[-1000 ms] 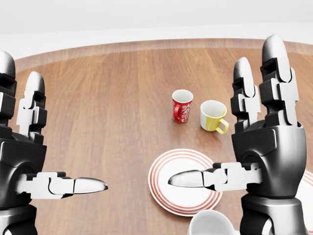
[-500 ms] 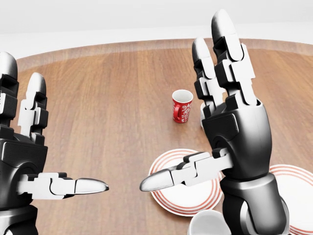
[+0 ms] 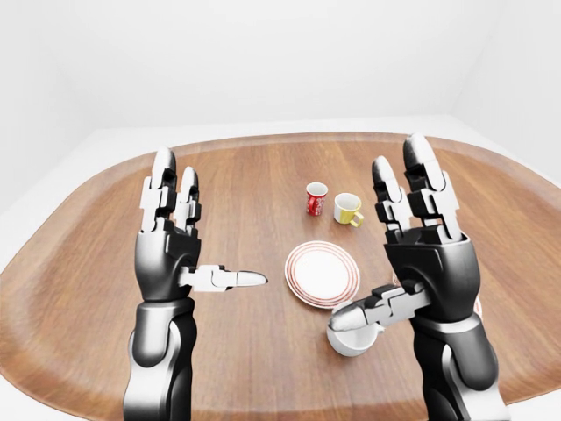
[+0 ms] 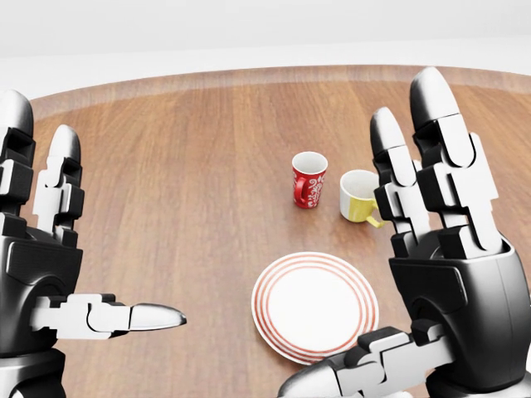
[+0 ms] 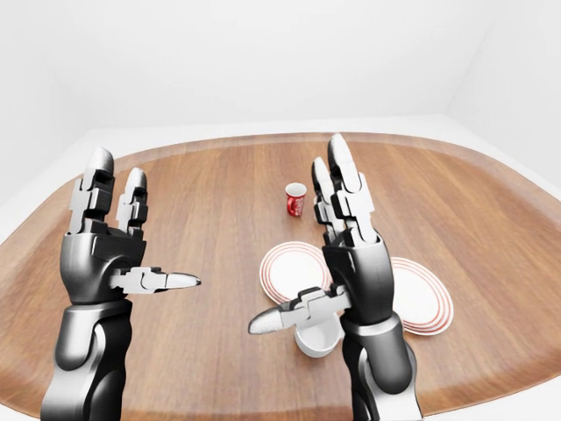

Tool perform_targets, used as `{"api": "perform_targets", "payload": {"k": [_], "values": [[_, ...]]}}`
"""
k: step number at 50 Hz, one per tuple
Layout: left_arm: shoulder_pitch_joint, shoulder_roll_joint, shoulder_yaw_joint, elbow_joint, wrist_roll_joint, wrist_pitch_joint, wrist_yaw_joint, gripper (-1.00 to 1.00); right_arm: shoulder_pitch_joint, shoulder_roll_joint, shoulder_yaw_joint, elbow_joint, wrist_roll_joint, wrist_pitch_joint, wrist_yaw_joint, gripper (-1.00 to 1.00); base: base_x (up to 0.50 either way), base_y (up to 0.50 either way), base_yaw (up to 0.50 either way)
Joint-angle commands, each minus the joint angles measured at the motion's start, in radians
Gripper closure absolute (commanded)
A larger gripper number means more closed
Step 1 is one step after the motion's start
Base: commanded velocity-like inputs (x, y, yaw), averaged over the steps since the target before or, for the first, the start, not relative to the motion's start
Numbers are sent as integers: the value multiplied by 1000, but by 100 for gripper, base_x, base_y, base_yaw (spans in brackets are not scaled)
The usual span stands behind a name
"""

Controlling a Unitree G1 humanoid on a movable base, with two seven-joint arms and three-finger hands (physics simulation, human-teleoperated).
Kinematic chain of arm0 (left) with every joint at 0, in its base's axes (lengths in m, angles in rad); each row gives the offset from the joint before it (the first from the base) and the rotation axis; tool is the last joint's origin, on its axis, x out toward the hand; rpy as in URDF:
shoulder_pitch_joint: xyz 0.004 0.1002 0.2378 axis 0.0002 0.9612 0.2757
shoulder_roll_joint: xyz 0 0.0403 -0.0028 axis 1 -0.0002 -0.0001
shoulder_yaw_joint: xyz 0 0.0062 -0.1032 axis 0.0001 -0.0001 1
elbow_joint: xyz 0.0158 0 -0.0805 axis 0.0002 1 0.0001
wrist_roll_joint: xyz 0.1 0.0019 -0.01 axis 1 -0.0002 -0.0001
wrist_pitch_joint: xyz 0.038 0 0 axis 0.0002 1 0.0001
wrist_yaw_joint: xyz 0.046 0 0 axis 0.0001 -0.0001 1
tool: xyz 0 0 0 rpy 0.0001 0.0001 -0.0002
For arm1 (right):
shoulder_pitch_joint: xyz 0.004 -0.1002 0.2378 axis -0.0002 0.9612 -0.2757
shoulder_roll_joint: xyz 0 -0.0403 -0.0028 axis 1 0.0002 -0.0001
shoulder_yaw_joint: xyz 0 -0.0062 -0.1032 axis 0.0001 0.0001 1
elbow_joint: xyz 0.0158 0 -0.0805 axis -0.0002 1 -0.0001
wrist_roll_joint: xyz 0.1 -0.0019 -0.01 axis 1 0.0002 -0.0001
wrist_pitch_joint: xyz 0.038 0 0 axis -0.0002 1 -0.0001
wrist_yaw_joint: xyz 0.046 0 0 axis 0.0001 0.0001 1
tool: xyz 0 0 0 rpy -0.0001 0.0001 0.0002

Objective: Put the white mug on the left plate.

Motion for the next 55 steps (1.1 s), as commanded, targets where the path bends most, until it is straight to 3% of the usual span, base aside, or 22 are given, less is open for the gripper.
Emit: {"api": "perform_targets", "payload": {"k": [1,9,21,42,55], "values": [[0,0,-1,2,1,0,-1,-100,65,-35,-8,-72,-33,0,-7,-100,0,0,0],[0,-1,-1,2,0,0,0,-100,153,-85,78,49,-244,0,30,-100,0,0,0],[-1,-1,-2,-1,0,0,1,-100,217,-50,51,133,-313,0,85,-100,0,0,0],[0,-1,-4,-1,1,0,1,-100,209,-37,9,177,-386,0,128,-100,0,0,0],[1,-1,-3,2,1,0,-1,-100,247,-48,16,250,-615,0,121,-100,0,0,0]]}}
